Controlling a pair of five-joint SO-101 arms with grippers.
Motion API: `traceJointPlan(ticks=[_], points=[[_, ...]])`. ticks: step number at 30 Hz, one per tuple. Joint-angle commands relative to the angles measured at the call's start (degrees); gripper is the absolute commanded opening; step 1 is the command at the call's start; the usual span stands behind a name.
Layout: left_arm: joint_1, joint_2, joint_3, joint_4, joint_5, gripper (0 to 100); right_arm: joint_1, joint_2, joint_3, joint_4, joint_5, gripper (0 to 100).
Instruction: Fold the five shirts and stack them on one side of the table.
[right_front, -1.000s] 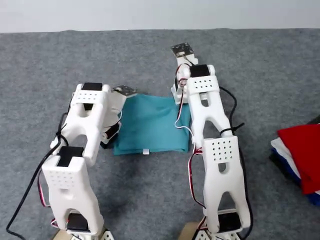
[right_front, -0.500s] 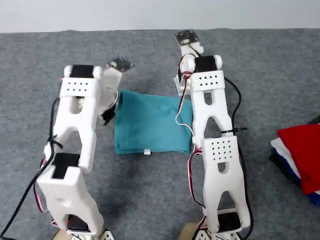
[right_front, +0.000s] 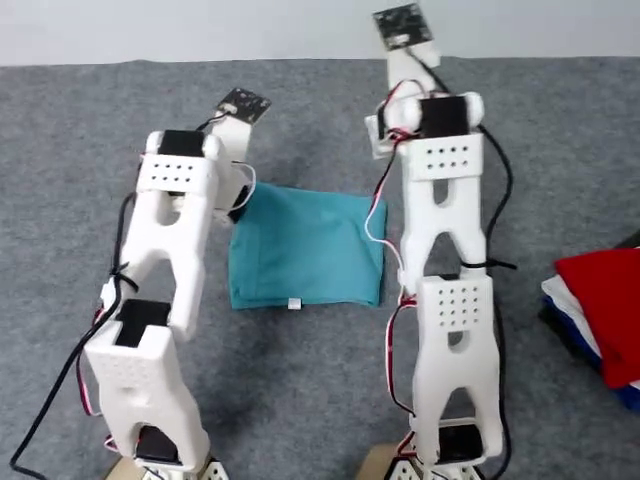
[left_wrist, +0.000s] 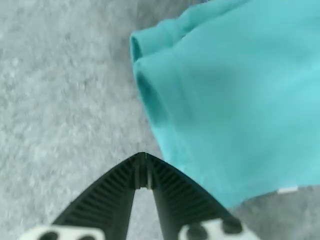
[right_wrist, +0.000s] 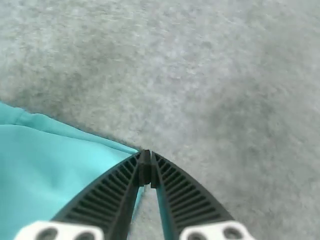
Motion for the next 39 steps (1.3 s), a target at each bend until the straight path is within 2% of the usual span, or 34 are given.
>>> traceJointPlan(ticks=[1, 5, 11, 21, 27, 39], points=[[2.37, -0.18, -6.02, -1.32, 2.99, 0, 2.24, -7.08, 2.64, 2.42, 0.35, 0.9], [4.40, 2.73, -11.03, -1.32, 3.78, 0, 3.74, -9.80, 7.38, 2.42, 0.26, 0.9], [4.66, 14.59, -15.87, -0.26, 3.78, 0, 4.79, -14.20, 13.54, 2.42, 0.26, 0.9], [0.35, 27.08, -27.91, 13.27, 2.81, 0, 6.37, -18.51, 21.89, 2.42, 0.26, 0.9], [0.44, 25.49, -35.30, 15.38, 2.02, 0, 6.29, -18.77, 22.86, 2.42, 0.18, 0.9], [-0.09, 15.74, -34.59, 13.45, 2.20, 0, 5.93, -18.59, 22.86, 2.42, 0.18, 0.9]])
